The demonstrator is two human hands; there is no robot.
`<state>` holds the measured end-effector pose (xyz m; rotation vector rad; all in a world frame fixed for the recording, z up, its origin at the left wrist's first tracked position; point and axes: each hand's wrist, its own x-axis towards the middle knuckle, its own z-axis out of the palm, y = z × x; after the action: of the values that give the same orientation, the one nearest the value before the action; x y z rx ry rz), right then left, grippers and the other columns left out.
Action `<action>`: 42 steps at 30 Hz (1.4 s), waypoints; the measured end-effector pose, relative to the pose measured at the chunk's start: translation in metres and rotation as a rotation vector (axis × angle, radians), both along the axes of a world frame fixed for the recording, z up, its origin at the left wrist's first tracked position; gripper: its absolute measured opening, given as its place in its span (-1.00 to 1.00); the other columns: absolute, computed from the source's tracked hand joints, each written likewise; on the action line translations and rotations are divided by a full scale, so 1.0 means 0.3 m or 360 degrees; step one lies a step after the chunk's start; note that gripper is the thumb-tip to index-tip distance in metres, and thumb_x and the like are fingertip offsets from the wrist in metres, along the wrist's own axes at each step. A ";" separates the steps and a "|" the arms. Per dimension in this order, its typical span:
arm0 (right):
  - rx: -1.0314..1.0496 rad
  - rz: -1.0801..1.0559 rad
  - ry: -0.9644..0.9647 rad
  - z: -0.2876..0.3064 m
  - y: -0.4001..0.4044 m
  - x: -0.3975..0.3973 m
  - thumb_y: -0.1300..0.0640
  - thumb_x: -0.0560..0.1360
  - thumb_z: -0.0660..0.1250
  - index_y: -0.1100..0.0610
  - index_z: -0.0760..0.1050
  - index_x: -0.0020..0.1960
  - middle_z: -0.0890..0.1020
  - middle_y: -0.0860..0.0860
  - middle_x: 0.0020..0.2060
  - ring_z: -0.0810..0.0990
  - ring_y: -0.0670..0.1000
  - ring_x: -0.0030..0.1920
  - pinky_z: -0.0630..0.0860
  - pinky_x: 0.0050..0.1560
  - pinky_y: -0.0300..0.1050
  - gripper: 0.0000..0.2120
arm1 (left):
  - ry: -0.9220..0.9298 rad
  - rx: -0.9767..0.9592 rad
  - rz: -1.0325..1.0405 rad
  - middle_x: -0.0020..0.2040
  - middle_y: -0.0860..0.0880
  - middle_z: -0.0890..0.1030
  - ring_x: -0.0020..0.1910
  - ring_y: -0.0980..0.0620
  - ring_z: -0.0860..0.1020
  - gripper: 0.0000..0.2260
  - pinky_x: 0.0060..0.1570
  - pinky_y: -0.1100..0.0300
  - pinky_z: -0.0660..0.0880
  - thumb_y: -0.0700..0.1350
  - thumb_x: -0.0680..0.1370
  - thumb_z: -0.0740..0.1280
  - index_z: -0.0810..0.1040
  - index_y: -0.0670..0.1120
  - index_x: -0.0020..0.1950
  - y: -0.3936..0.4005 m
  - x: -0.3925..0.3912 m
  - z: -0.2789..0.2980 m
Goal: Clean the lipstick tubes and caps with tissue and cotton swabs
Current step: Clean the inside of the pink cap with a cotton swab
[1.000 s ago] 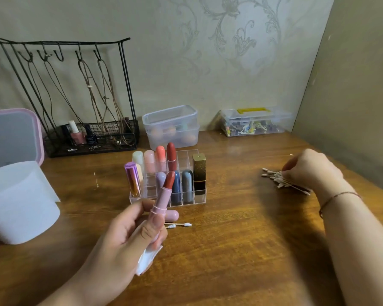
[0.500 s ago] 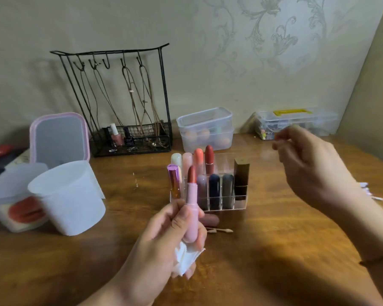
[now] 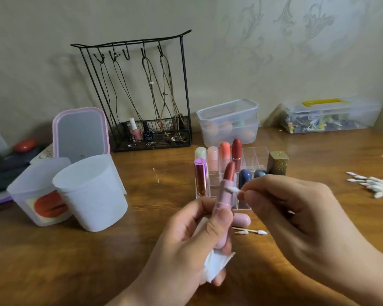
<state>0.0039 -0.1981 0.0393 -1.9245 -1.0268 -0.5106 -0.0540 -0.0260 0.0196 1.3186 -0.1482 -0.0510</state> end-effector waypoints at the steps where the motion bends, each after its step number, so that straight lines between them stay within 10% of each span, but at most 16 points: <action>1: -0.0004 -0.0014 -0.0016 0.001 0.002 -0.001 0.09 0.53 0.29 0.08 0.59 -0.14 0.58 -0.16 -0.35 0.54 -0.19 -0.36 0.34 -0.33 -0.57 -0.86 | -0.0014 0.0015 -0.0006 -0.34 0.04 0.58 -0.47 0.10 0.44 -0.68 -0.55 0.26 0.41 0.10 0.41 0.43 0.60 -0.12 -0.01 0.001 -0.001 -0.001; 18: -0.0139 -0.0033 -0.0186 0.011 -0.003 0.010 0.12 0.52 0.32 0.12 0.61 -0.19 0.32 -0.36 -0.44 0.40 -0.39 -0.44 0.22 -0.37 -0.59 -0.84 | -0.0067 0.0174 0.0006 -0.38 0.04 0.55 -0.50 0.10 0.44 -0.83 -0.52 0.25 0.41 0.12 0.33 0.48 0.62 0.10 -0.18 0.005 -0.005 0.007; 23: -0.0278 0.0027 -0.0182 -0.008 -0.010 0.003 0.05 0.57 0.34 0.08 0.61 -0.15 0.55 -0.12 -0.40 0.49 -0.09 -0.44 0.43 -0.44 -0.21 -0.83 | -0.0106 0.0131 0.0041 -0.40 -0.04 0.45 -0.52 0.05 0.42 -0.79 -0.54 0.25 0.39 0.15 0.38 0.44 0.62 0.02 -0.18 0.007 0.000 -0.003; 29: -0.0150 -0.0162 -0.0161 -0.011 0.002 0.005 0.08 0.53 0.33 0.02 0.58 -0.13 0.27 -0.34 -0.49 0.30 -0.28 -0.50 0.20 -0.45 -0.48 -0.91 | -0.0117 0.0200 -0.0005 -0.35 -0.07 0.48 -0.49 0.03 0.44 -0.68 -0.52 0.24 0.39 0.14 0.44 0.34 0.65 -0.06 0.00 0.006 0.000 -0.010; 42: -0.0136 -0.0119 -0.0179 -0.012 -0.008 -0.002 0.05 0.57 0.32 -0.01 0.56 -0.12 0.35 -0.27 -0.48 0.32 -0.21 -0.49 0.31 -0.49 -0.34 -0.90 | -0.0085 0.0120 -0.0016 -0.31 0.05 0.63 -0.37 0.07 0.53 -0.77 -0.49 0.27 0.46 0.12 0.43 0.30 0.67 0.06 -0.04 -0.009 -0.009 0.000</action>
<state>0.0034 -0.2007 0.0356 -2.0348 -1.0664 -0.6326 -0.0566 -0.0286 0.0197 1.3949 -0.1998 -0.0300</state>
